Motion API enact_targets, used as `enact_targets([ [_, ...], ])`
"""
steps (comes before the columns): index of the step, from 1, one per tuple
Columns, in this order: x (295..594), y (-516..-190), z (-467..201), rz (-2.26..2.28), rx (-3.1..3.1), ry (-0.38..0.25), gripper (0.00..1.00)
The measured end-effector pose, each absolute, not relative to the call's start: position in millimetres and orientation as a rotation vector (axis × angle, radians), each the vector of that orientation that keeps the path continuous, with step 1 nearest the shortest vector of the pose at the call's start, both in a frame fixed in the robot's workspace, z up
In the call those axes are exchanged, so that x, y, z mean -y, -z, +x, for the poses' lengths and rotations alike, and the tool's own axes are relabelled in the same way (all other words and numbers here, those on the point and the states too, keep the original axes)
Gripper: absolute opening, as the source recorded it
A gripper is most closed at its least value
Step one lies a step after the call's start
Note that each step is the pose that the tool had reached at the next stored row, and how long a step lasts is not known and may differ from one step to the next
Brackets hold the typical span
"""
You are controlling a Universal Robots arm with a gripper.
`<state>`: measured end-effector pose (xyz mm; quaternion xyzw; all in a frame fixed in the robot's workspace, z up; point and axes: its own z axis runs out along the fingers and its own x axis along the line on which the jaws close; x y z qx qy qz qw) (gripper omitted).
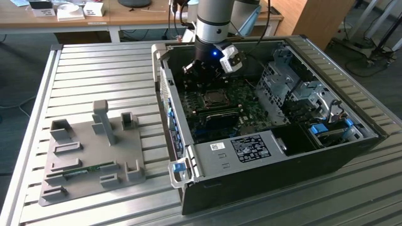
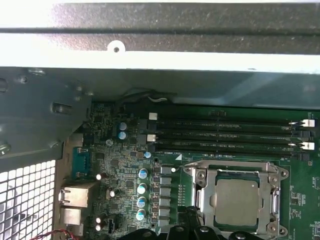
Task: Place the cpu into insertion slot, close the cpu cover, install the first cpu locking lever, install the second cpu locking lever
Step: 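Install the first cpu locking lever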
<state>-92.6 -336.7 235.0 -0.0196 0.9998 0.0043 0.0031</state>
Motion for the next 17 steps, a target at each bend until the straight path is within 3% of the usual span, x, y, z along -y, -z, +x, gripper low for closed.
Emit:
enact_targets([
  [6, 338, -235, -93, -0.061, -3.134, -0.057, 0.11],
  [17, 339, -235, -103, -0.062, -3.126, -0.057, 0.11],
])
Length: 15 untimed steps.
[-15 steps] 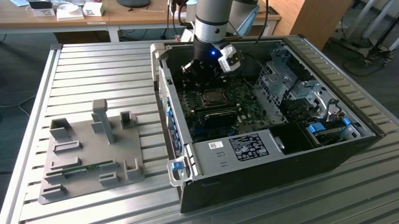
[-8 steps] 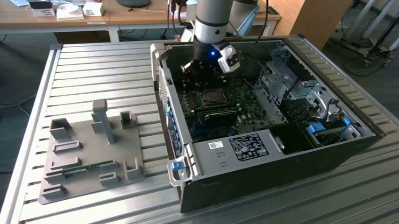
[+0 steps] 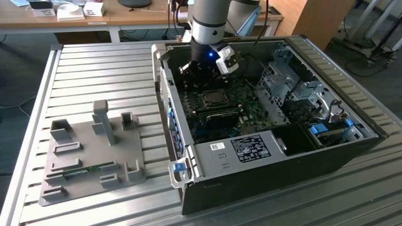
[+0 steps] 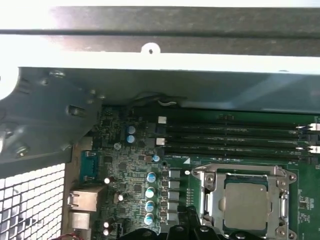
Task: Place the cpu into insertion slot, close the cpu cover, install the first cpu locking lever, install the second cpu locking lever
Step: 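Install the first cpu locking lever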
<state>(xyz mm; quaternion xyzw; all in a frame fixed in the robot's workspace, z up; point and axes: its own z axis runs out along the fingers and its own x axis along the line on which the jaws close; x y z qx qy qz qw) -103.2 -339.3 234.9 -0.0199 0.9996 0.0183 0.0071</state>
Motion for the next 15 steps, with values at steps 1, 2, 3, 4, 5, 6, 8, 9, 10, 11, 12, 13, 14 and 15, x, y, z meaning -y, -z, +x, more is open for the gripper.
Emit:
enact_targets([
  [1, 339.3, -234.9, -103.2, -0.062, -3.126, -0.058, 0.11],
  [2, 339.4, -235.1, -103.2, -0.062, -3.126, -0.061, 0.11],
  [3, 339.4, -235.4, -103.2, -0.062, -3.126, -0.066, 0.11],
  [4, 339.4, -235.9, -103.2, -0.062, -3.126, -0.071, 0.11],
  [5, 339.4, -236.8, -103.3, -0.062, -3.126, -0.073, 0.11],
  [6, 339.4, -237.7, -103.3, -0.062, -3.126, -0.073, 0.11],
  [8, 339.4, -240.0, -103.2, -0.062, -3.126, -0.075, 0.11],
  [9, 339.4, -240.2, -103.2, -0.062, -3.125, -0.076, 0.11],
  [10, 339.5, -240.2, -103.2, -0.062, -3.125, -0.079, 0.11],
  [11, 339.8, -240.3, -103.2, -0.062, -3.125, -0.089, 0.11],
  [12, 340.3, -240.3, -103.2, -0.062, -3.124, -0.102, 0.11],
  [13, 340.8, -240.3, -103.2, -0.062, -3.124, -0.114, 0.11],
  [14, 341.3, -240.3, -103.2, -0.062, -3.123, -0.123, 0.11],
  [15, 341.7, -240.3, -103.4, -0.062, -3.123, -0.128, 0.11],
])
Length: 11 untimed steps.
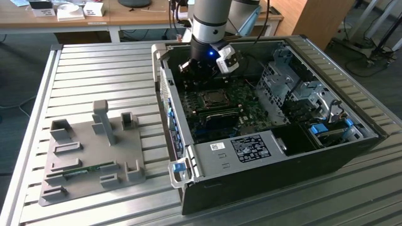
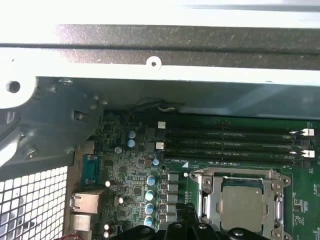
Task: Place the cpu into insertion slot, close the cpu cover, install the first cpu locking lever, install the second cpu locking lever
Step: 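Install the first cpu locking lever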
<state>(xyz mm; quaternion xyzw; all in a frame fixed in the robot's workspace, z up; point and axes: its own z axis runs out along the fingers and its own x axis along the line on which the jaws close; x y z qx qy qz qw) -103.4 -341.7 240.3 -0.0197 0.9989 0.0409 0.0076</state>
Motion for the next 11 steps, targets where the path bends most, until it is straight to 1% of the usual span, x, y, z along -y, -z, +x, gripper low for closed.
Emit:
enact_targets([
  [6, 345.0, -240.3, -109.7, -0.063, -3.114, -0.145, 0.11],
  [7, 345.2, -240.3, -109.8, -0.063, -3.113, -0.161, 0.11],
  [11, 345.6, -240.7, -109.9, -0.062, -3.104, -0.264, 0.11],
])
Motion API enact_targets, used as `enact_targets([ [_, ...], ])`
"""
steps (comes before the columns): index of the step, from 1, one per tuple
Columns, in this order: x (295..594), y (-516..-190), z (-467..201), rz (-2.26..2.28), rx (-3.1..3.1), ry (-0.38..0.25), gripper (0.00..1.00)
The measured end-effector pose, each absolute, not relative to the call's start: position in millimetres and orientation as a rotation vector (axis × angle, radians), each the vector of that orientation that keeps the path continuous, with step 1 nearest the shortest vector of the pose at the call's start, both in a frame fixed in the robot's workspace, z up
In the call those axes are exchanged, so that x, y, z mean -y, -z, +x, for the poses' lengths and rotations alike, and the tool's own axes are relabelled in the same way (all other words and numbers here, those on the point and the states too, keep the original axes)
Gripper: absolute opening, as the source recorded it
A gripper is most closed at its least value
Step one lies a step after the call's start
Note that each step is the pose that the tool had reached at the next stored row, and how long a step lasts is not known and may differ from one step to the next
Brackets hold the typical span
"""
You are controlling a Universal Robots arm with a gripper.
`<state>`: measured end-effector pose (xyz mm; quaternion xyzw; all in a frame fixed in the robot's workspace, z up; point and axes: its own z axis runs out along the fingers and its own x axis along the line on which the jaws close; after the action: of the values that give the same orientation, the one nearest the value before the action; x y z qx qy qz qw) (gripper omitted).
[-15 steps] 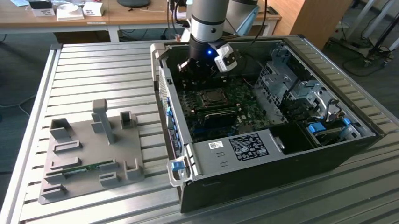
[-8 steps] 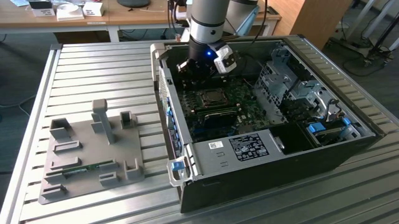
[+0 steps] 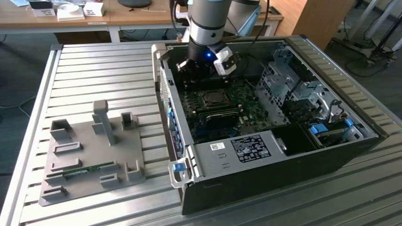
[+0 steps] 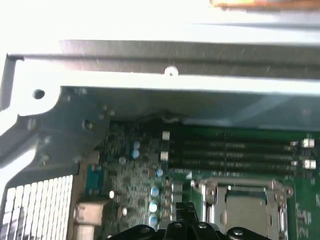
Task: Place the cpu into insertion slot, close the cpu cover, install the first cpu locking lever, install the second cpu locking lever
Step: 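Install the first cpu locking lever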
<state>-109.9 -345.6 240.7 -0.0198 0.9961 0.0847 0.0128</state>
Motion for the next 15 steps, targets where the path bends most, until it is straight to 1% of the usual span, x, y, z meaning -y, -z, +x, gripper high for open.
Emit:
enact_targets([
  [2, 346, -241, -110, -0.061, -3.102, -0.283, 0.11],
  [6, 346, -241, -118, -0.062, -3.093, -0.288, 0.11],
  [9, 346, -241, -120, -0.062, -3.089, -0.309, 0.11],
  [15, 345, -241, -120, -0.061, -3.079, -0.387, 0.11],
])
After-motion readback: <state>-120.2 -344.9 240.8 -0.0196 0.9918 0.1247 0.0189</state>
